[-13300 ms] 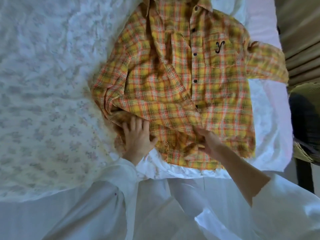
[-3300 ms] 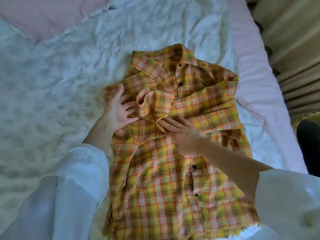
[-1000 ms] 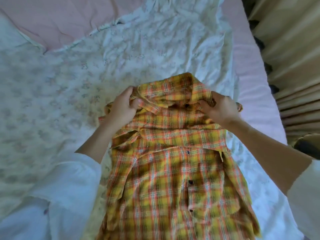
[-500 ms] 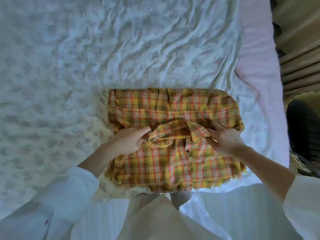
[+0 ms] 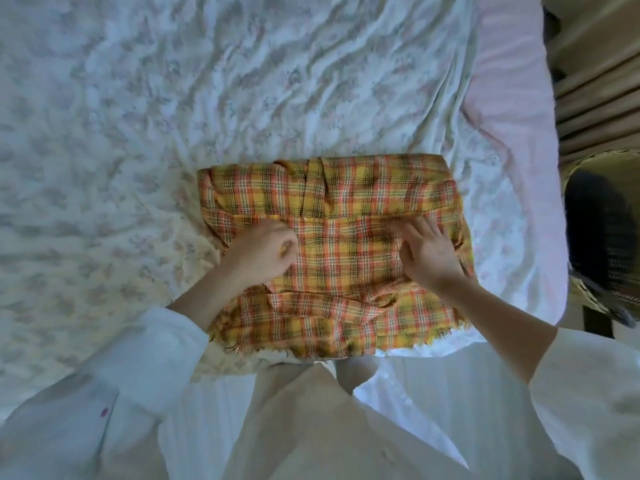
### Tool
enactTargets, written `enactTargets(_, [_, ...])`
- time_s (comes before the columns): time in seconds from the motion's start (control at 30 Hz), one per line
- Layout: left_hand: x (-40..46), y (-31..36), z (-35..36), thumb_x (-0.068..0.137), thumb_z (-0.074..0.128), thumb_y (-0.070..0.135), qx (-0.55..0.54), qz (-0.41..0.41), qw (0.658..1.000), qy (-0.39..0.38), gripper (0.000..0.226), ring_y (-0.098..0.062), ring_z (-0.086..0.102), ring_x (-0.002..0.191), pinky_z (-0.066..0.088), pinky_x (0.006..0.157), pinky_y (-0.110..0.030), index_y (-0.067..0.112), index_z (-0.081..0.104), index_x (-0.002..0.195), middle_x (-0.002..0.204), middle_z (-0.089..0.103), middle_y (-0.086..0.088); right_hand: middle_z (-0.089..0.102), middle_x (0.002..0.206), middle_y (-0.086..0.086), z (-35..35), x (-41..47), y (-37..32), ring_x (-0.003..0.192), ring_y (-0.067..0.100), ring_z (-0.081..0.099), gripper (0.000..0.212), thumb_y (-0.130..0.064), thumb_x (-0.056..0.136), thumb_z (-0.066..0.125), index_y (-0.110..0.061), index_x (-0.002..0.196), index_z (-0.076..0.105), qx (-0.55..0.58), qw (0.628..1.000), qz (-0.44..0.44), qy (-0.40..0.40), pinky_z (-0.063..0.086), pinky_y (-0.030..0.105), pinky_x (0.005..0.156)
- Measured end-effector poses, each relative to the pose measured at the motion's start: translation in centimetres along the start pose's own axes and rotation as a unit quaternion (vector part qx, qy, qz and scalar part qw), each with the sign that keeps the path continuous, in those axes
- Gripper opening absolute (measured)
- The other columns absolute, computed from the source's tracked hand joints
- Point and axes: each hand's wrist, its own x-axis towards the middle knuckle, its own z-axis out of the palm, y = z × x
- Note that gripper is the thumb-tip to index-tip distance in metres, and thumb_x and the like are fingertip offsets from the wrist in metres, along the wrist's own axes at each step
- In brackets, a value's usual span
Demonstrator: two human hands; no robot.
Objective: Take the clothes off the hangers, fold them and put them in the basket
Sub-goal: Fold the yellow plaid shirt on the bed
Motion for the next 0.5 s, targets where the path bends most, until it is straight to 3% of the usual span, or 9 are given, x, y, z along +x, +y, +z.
enactTargets(0.1, [1.8, -1.3, -0.8, 0.088, 0.056, 0.013, 0.031, -0.049, 0.971, 0.232, 0.014, -0.028, 0.055, 0.105, 0.045, 0.091, -0.042, 0.008, 0.065, 0.098, 0.106, 0.061, -0.009, 0.054, 0.124, 0.012, -0.6, 3.3, -1.1, 0.114, 0.034, 0.049, 0.051, -0.024, 0.084, 0.027, -0.011, 0.126, 0.054, -0.003, 0.994, 0.100, 0.046, 0.038, 0.050, 0.093])
enactTargets(0.17, [3.1, -2.4, -1.6, 0.087, 0.054, 0.016, 0.029, -0.164, 0.938, 0.303, 0.020, -0.034, 0.048, 0.115, 0.039, 0.096, -0.046, 0.009, 0.061, 0.105, 0.116, 0.055, -0.012, 0.048, 0.131, 0.013, -1.0, 5.3, -1.2, 0.121, 0.033, 0.042, 0.047, -0.020, 0.087, 0.033, -0.012, 0.130, 0.049, 0.006, 0.982, 0.176, 0.073, 0.032, 0.050, 0.099])
enactTargets(0.23, [4.1, -3.5, -2.5, 0.090, 0.049, 0.025, -0.029, -0.288, 0.908, 0.304, 0.034, -0.033, 0.037, 0.127, 0.030, 0.102, -0.047, 0.011, 0.053, 0.121, 0.132, 0.046, -0.011, 0.041, 0.139, 0.011, -1.7, 7.0, -0.8, 0.129, 0.031, 0.034, 0.043, -0.018, 0.091, 0.036, -0.014, 0.133, 0.045, 0.042, 0.961, 0.259, 0.092, 0.026, 0.050, 0.105])
enactTargets(0.3, [5.0, -5.1, -3.3, 0.093, 0.045, 0.036, -0.115, -0.388, 0.877, 0.259, 0.046, -0.033, 0.038, 0.128, 0.032, 0.103, -0.047, 0.012, 0.044, 0.132, 0.138, 0.042, -0.011, 0.033, 0.147, 0.008, -2.6, 8.3, 0.2, 0.136, 0.029, 0.026, 0.045, -0.023, 0.095, 0.033, -0.017, 0.140, 0.036, 0.108, 0.922, 0.362, 0.086, 0.022, 0.050, 0.108])
enactTargets(0.37, [5.6, -6.6, -3.7, 0.093, 0.045, 0.044, -0.184, -0.429, 0.858, 0.216, 0.045, -0.030, 0.054, 0.107, 0.044, 0.087, -0.040, 0.009, 0.053, 0.121, 0.114, 0.059, -0.009, 0.037, 0.145, 0.010, -3.2, 9.6, 1.6, 0.133, 0.030, 0.031, 0.050, -0.030, 0.096, 0.035, -0.014, 0.143, 0.031, 0.208, 0.851, 0.479, 0.058, 0.029, 0.049, 0.104])
enactTargets(0.43, [5.9, -7.2, -3.8, 0.095, 0.045, 0.041, -0.192, -0.410, 0.867, 0.208, 0.035, -0.026, 0.057, 0.078, 0.044, 0.066, -0.030, 0.009, 0.060, 0.092, 0.075, 0.057, -0.003, 0.058, 0.115, 0.014, -3.9, 10.3, 2.7, 0.106, 0.030, 0.054, 0.046, -0.032, 0.094, 0.046, -0.005, 0.131, 0.043, 0.325, 0.769, 0.549, 0.039, 0.045, 0.040, 0.085])
enactTargets(0.5, [6.1, -7.0, -4.1, 0.098, 0.044, 0.034, -0.206, -0.402, 0.861, 0.234, 0.031, -0.020, 0.050, 0.065, 0.037, 0.054, -0.026, 0.013, 0.057, 0.078, 0.065, 0.049, 0.001, 0.053, 0.078, 0.005, -4.1, 10.7, 3.2, 0.081, 0.025, 0.055, 0.026, -0.026, 0.092, 0.052, -0.003, 0.104, 0.055, 0.356, 0.752, 0.555, 0.029, 0.046, 0.030, 0.061])
